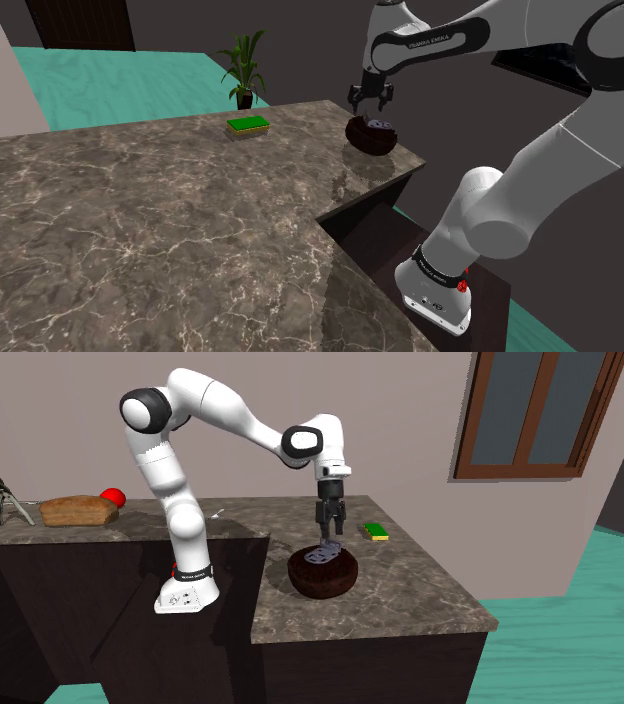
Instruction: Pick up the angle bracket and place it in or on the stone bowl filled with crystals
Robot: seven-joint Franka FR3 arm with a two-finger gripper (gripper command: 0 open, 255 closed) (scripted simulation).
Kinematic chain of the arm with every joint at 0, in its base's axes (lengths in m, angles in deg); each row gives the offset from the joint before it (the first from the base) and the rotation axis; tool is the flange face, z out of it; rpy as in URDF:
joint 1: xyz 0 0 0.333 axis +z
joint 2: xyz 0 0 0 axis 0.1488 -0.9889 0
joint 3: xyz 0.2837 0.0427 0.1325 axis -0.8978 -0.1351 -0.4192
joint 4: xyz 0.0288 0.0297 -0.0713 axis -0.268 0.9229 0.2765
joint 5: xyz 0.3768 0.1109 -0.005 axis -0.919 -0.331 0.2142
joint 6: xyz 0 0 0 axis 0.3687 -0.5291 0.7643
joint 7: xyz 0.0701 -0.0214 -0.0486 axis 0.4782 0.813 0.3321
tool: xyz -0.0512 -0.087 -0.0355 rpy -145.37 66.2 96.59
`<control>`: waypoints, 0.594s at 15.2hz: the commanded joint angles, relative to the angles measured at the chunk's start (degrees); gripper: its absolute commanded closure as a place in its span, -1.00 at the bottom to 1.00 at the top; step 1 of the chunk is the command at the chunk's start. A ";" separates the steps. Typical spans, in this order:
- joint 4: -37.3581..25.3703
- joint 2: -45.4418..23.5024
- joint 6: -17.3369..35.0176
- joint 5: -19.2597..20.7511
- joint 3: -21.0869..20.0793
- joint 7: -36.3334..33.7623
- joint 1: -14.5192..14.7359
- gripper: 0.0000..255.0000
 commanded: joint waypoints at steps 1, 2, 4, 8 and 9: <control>-1.87 1.24 -3.37 -0.22 -1.07 -0.02 0.35 -1.00; -2.84 1.76 -4.94 -0.36 -1.59 -0.03 0.54 -1.00; -2.83 1.77 -4.94 -0.36 -1.60 -0.03 0.52 -1.00; -2.84 1.76 -4.94 -0.36 -1.60 -0.03 0.52 -1.00; -2.84 1.76 -4.94 -0.36 -1.60 -0.03 0.52 -1.00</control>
